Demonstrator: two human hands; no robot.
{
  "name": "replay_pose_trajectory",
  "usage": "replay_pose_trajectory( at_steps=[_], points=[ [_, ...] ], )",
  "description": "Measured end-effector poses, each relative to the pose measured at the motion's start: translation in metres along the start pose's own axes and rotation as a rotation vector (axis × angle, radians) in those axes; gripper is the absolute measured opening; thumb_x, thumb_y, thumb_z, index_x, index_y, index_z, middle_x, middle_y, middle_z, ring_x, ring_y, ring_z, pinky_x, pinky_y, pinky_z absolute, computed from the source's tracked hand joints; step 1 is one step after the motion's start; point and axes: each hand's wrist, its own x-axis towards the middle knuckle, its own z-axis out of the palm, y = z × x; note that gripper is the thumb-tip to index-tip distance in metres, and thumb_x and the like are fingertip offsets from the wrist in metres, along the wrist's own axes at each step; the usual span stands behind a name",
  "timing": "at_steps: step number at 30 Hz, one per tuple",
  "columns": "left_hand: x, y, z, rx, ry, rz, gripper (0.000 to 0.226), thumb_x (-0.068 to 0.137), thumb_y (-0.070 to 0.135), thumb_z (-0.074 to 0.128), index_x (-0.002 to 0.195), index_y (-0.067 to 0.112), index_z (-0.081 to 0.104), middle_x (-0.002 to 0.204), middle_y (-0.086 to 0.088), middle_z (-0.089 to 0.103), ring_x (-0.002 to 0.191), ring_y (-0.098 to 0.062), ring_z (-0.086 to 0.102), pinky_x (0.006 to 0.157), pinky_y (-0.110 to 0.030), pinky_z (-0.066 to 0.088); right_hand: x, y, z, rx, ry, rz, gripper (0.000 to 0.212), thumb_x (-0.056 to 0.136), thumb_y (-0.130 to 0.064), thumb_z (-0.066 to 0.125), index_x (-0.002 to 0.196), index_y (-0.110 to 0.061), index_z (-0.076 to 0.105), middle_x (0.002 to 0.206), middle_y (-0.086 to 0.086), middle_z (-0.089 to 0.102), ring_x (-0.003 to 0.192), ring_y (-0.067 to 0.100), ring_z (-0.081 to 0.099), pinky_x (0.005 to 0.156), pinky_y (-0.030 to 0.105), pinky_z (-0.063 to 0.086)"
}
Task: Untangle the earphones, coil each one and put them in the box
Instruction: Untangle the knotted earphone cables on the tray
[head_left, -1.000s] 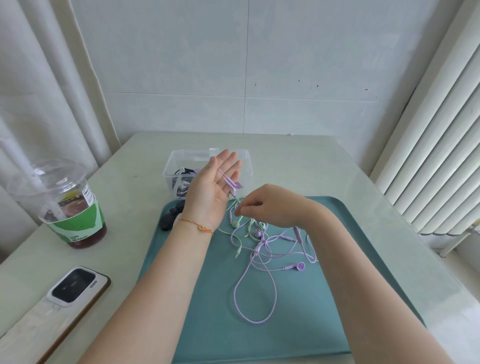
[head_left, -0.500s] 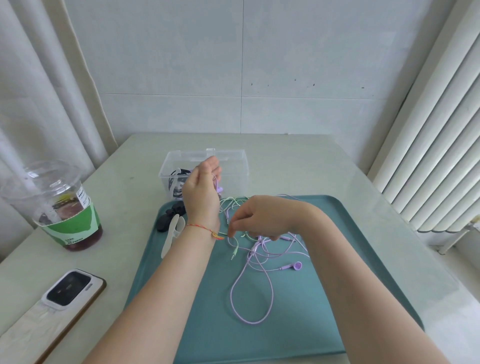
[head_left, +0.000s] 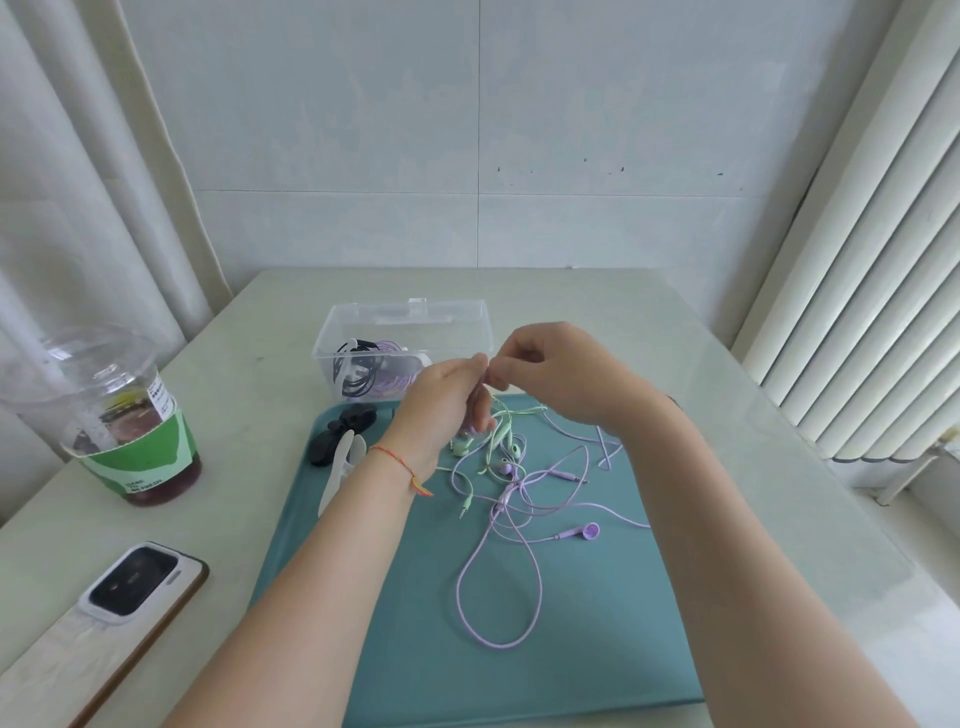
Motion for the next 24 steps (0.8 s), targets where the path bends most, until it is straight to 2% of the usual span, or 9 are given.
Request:
replay_pose_trajectory(
  at_steps=[2,4,7,10,13,16,19,21,24],
  points=[
    [-0.002,0.005,0.0,-0.164,-0.131,-0.089,0.041,0.103,0.027,0.041,0.071,0.01,0.06,0.046,0.001,0.03,0.039,-0.013,0.029,0.052,-0.026,0.045,0.001,0.002,-0.002,0.0,0.069,-0.015,0.021,0.089,-0.033,0.063,0.081,-0.014,0.068,0.068,-0.004,0.054,0.056,0.005,0.041,0.051,0.018,0.032],
    [-0.004,0.01,-0.001,-0.302,-0.252,-0.193,0.041,0.102,0.032,0.04,0.07,0.012,0.056,0.046,0.005,0.021,0.037,-0.009,0.021,0.042,-0.021,0.036,0.003,0.004,-0.005,0.027,0.139,-0.018,0.019,0.09,-0.031,0.064,0.081,-0.015,0.067,0.064,-0.005,0.05,0.054,0.007,0.039,0.049,0.017,0.03],
    [-0.007,0.015,-0.003,-0.42,-0.426,-0.251,0.039,0.097,0.036,0.042,0.066,0.015,0.055,0.042,0.008,0.02,0.034,-0.006,0.02,0.041,-0.021,0.031,0.005,0.008,-0.005,0.114,0.208,-0.005,0.022,0.091,-0.032,0.063,0.079,-0.014,0.066,0.06,-0.002,0.044,0.051,0.01,0.035,0.048,0.021,0.028],
    [-0.009,0.019,-0.004,-0.548,-0.51,-0.232,0.036,0.094,0.032,0.042,0.065,0.015,0.056,0.044,0.008,0.023,0.034,-0.005,0.023,0.042,-0.022,0.033,0.005,0.01,-0.004,0.199,0.209,0.018,0.023,0.093,-0.031,0.06,0.078,-0.015,0.064,0.06,0.002,0.045,0.045,0.009,0.032,0.043,0.019,0.027],
    [-0.009,0.024,-0.007,-0.785,-0.496,-0.197,0.032,0.095,0.026,0.041,0.073,0.014,0.062,0.048,0.007,0.033,0.038,-0.007,0.031,0.048,-0.02,0.035,0.007,0.011,0.002,0.197,0.153,0.033,0.023,0.096,-0.026,0.053,0.078,-0.016,0.064,0.057,0.0,0.044,0.037,0.005,0.034,0.039,0.014,0.026],
    [-0.007,0.03,-0.01,-0.991,-0.369,-0.123,0.031,0.092,0.025,0.046,0.082,0.013,0.073,0.062,0.005,0.054,0.052,-0.009,0.053,0.06,-0.02,0.047,0.008,0.008,0.014,0.136,0.01,0.057,0.031,0.098,-0.018,0.046,0.069,-0.018,0.054,0.053,-0.003,0.044,0.036,0.004,0.036,0.043,0.019,0.03],
    [-0.005,0.029,-0.014,-0.952,-0.199,-0.002,0.031,0.094,0.024,0.047,0.093,0.013,0.077,0.093,0.0,0.073,0.085,-0.016,0.071,0.071,-0.028,0.055,0.006,0.003,0.024,0.101,-0.114,0.052,0.035,0.102,-0.025,0.041,0.073,-0.011,0.054,0.054,-0.004,0.045,0.042,0.007,0.036,0.047,0.023,0.032],
    [-0.004,0.027,-0.016,-0.945,-0.152,0.026,0.031,0.1,0.023,0.043,0.104,0.01,0.071,0.108,-0.003,0.072,0.102,-0.02,0.069,0.078,-0.032,0.057,0.004,0.001,0.024,0.105,-0.167,0.067,0.034,0.102,-0.025,0.04,0.076,-0.018,0.062,0.054,-0.004,0.045,0.045,0.012,0.038,0.046,0.023,0.035],
    [-0.001,0.025,-0.02,-0.886,-0.108,0.031,0.03,0.103,0.024,0.038,0.116,0.01,0.061,0.119,-0.006,0.069,0.117,-0.023,0.063,0.1,-0.039,0.047,0.002,-0.002,0.024,0.033,-0.225,0.066,0.026,0.098,-0.018,0.043,0.09,-0.018,0.068,0.058,-0.004,0.048,0.05,0.013,0.042,0.054,0.025,0.039]
  ],
)
